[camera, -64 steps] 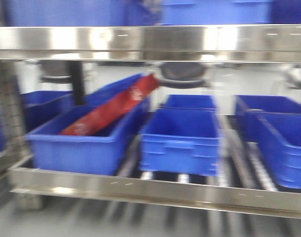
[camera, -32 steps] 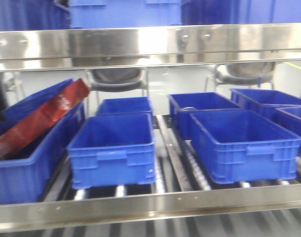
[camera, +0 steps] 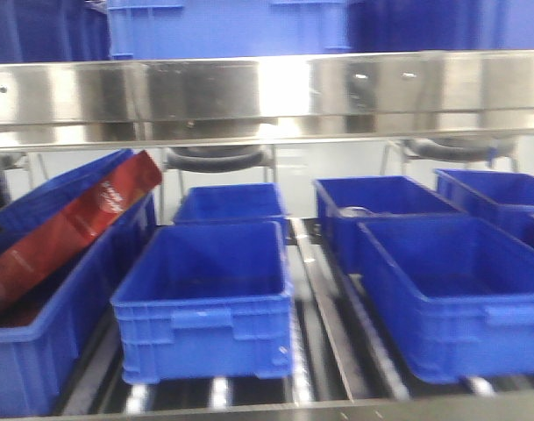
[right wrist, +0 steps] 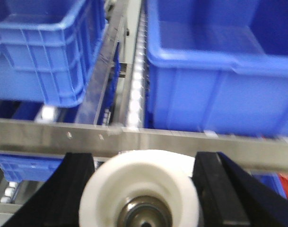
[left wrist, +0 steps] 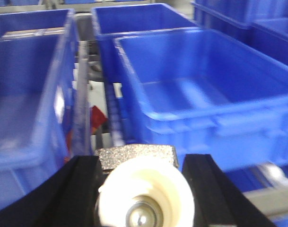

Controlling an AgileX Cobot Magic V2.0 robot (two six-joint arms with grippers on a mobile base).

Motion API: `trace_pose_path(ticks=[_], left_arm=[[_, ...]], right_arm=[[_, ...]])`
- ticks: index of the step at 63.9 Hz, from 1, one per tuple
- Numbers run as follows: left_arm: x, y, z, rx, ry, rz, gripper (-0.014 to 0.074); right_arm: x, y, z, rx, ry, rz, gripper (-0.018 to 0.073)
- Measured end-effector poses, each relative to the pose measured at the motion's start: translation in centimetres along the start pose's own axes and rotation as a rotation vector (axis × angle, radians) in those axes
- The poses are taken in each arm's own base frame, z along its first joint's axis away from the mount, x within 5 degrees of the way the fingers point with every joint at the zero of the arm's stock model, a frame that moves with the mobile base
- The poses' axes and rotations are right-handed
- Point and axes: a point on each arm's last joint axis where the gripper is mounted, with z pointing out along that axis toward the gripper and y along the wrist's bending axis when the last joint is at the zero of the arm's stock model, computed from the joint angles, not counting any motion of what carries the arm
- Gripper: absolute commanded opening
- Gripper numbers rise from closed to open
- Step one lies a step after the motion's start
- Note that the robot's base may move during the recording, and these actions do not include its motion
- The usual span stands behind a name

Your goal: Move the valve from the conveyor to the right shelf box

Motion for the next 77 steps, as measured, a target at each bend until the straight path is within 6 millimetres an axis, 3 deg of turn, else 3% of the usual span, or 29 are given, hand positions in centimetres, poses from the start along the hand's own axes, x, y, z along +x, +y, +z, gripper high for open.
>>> trace_pose_path(ticks=[77], left_arm=[[-0.01, 0.01, 0.00, -0.001, -0.002, 0.001, -0.0111]], right_arm=[[0.00, 0.01, 0.00, -0.001, 0.000, 0.001, -0.0151]])
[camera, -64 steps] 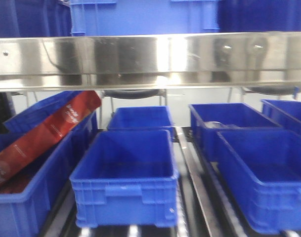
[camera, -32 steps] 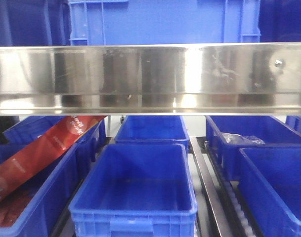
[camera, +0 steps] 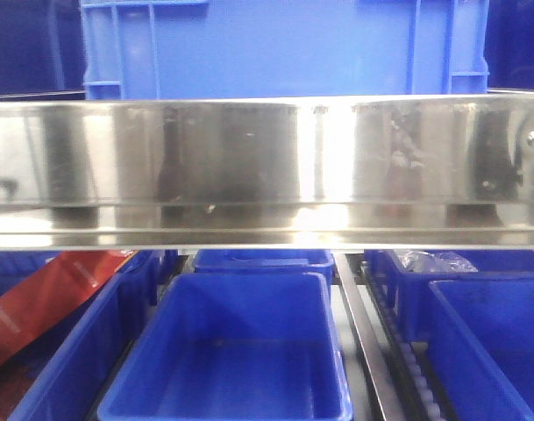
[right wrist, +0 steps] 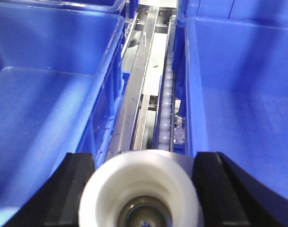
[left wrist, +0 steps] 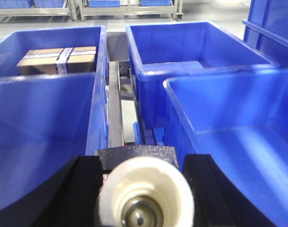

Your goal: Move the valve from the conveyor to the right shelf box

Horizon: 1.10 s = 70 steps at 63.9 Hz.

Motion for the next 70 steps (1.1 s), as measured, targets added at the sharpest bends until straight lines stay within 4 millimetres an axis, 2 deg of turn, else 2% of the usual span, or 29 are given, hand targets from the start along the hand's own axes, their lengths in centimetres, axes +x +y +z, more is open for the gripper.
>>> trace_pose_path(ticks=[70], left_arm=[[0.00, 0.00, 0.00, 0.000, 0.000, 0.000, -0.0111]], right_arm=[[0.00, 0.00, 0.00, 0.000, 0.000, 0.000, -0.0151]])
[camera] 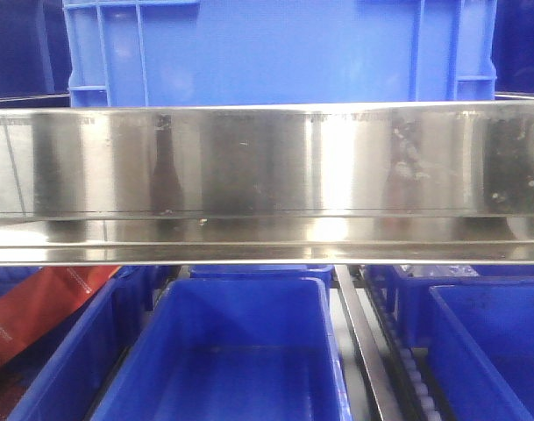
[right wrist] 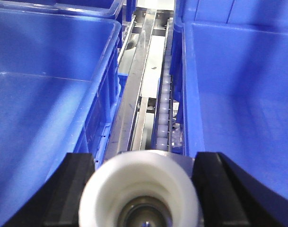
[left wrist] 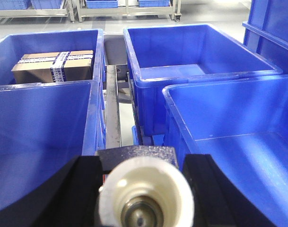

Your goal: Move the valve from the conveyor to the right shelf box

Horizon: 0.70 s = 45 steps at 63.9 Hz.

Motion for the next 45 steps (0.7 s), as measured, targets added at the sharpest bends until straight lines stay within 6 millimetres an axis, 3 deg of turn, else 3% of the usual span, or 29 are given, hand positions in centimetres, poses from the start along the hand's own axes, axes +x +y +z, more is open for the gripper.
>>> trace_pose_path(ticks=[45], left_arm=[[-0.15, -0.70, -0.01, 0.048, -0.015, -0.022, -0.0111]], right_arm=[[-0.62, 0.15, -0.02, -0.017, -0.068, 0.017, -0.0151]])
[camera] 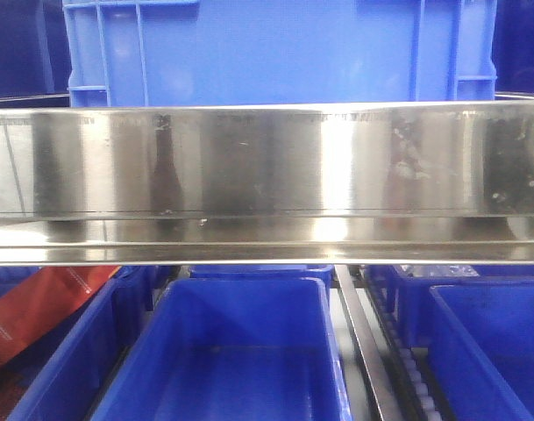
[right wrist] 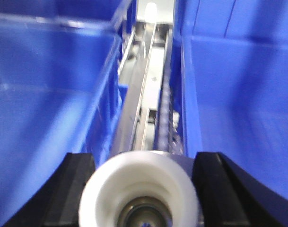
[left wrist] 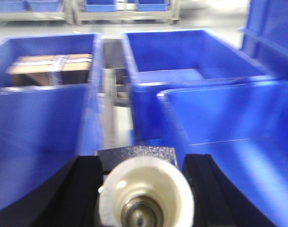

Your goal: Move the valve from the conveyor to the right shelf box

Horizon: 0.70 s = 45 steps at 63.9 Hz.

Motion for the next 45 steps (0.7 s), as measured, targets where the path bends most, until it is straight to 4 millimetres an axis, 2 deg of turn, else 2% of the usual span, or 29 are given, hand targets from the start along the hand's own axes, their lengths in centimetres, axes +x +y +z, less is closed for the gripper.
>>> trace_pose_path(ticks=[13, 26, 35, 45], left_arm=[[-0.3, -3.4, 0.0, 0.122, -0.043, 0.052, -0.0111], [-0.8, -8.0, 1.6, 0.262, -0.062, 0.088, -0.0111], [0.3, -10.8, 4.6, 0.328, -0.007, 0.104, -0.0111], [3.1, -13.1, 8.9, 0.356, 0.099, 0.126, -0.0111]], right_arm=[[-1.2, 1.1, -0.1, -0.078, -0.130, 0.046, -0.0151], [-2.1, 4.1, 1.4, -0.183, -0.222, 0.023, -0.0151], [-1.8, 6.9, 4.2, -0.266, -0.217, 0.009, -0.0151], [-0.6, 9.0, 8.9, -0.302, -0.149, 0.001, -0.0151]])
